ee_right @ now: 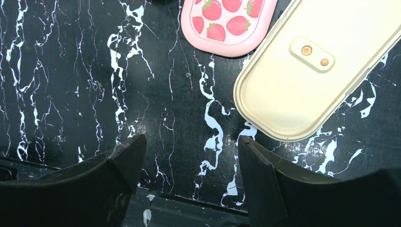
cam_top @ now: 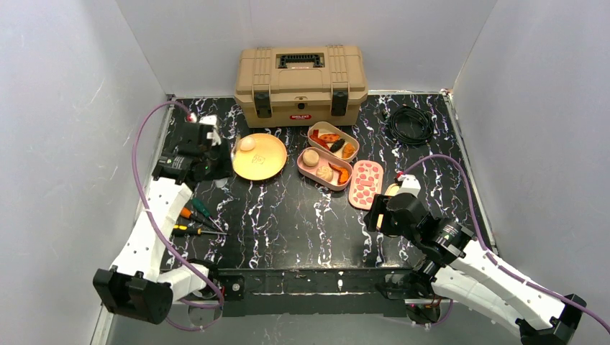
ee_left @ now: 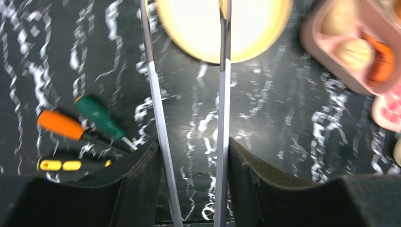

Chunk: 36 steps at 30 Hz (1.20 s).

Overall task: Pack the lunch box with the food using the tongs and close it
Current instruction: Place the fake food in the packing box, then place the clamp at the center of the board.

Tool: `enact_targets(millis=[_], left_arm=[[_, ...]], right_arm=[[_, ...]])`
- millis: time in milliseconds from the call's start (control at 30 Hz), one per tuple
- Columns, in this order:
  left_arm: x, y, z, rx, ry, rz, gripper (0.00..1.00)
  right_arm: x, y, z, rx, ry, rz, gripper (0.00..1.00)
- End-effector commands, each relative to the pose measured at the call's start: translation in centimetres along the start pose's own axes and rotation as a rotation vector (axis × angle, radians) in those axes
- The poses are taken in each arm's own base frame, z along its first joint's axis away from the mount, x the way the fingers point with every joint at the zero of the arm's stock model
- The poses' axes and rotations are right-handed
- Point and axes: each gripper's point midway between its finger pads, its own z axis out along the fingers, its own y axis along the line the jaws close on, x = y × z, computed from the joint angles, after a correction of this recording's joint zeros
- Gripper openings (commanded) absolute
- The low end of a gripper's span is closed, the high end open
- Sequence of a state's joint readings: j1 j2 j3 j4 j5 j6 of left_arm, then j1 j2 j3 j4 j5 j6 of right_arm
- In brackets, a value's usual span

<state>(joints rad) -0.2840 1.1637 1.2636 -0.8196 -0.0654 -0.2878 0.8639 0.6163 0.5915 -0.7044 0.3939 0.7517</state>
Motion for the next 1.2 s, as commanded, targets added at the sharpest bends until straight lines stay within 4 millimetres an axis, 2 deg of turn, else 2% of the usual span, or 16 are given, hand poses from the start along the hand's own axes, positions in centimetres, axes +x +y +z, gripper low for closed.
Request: enact_targets(millis=[0, 67, 233, 367, 500, 667, 800, 933, 1033, 1167], left_arm=[[2.5, 5.2, 1.6, -0.139, -0.005, -0.092, 0.45], [3.5, 6.5, 3.0, -0.158, -0.009, -0.135, 0.43], [6.3, 7.6, 6.4, -0.178, 0.081, -0.171, 0.44], [8.3, 8.7, 8.3, -0.219, 0.126, -0.188, 0.44], [10.0, 8.2, 9.7, -0.19, 0.185, -0.205, 0.44], [12.1, 6.5, 12.4, -0.099, 0.344, -0.217, 0.41], [12.6, 6.2, 13.4, -0.08, 0.393, -0.221, 0.41], [13.3, 5.9, 14.3, -0.065, 0.441, -0.231, 0.5], [13.7, 5.5, 14.6, -0.053, 0.476, -0.249, 0.64], [12.5, 5.4, 13.8, -0.044, 0.412, -0.245, 0.84]], right_arm=[[-1.4, 0.4, -0.3, -0.008, -0.051, 0.01, 0.8], [-1.5, 0.4, -0.4, -0.005, -0.054, 0.01, 0.8], [-1.9, 0.4, -0.6, -0.003, -0.065, 0.014, 0.8], [-1.9, 0.3, -0.7, -0.004, -0.067, 0.017, 0.8], [-1.6, 0.2, -0.6, -0.003, -0.061, 0.019, 0.8], [-1.2, 0.5, 0.3, -0.003, -0.046, 0.015, 0.81], [-0.9, 0.8, 0.9, 0.0, -0.03, 0.019, 0.81], [-0.6, 0.4, 1.9, 0.025, -0.033, 0.026, 0.83], [-0.3, 0.0, 2.5, 0.055, -0.031, 0.038, 0.85], [-0.7, -0.4, 2.9, 0.097, -0.053, 0.064, 0.9]])
